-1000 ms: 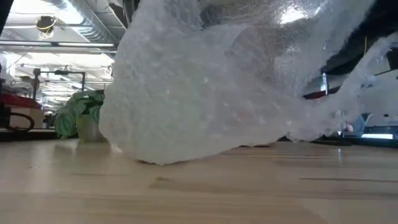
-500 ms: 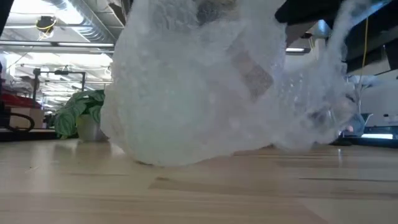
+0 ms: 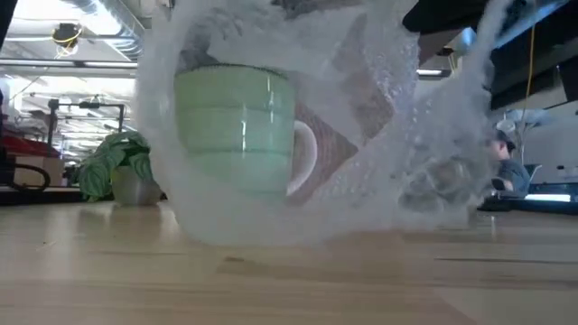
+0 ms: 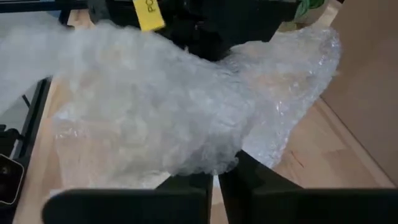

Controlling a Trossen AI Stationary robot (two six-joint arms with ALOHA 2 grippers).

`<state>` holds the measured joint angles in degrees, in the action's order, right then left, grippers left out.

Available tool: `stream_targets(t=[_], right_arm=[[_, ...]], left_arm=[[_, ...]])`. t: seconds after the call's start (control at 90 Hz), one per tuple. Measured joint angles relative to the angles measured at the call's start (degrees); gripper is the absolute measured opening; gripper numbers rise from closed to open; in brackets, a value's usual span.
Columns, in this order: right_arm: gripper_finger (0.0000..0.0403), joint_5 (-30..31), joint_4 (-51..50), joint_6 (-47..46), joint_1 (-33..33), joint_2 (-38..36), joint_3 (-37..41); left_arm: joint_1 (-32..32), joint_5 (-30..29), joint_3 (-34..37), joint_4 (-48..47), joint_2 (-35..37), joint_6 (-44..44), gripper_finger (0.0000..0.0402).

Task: Wrap mug
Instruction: Wrap the green mug in bubble wrap

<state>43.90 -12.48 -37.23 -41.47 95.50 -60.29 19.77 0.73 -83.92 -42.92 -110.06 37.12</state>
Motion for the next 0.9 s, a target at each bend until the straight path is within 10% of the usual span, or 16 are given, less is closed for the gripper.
stream_targets(t=[0.9], right_arm=[[0.0,-3.44,-0.63,0.27,1.88,0.0,0.0]], left_arm=[[1.13,-2.06,-0.13,-2.45,8.58,1.53,0.0068]])
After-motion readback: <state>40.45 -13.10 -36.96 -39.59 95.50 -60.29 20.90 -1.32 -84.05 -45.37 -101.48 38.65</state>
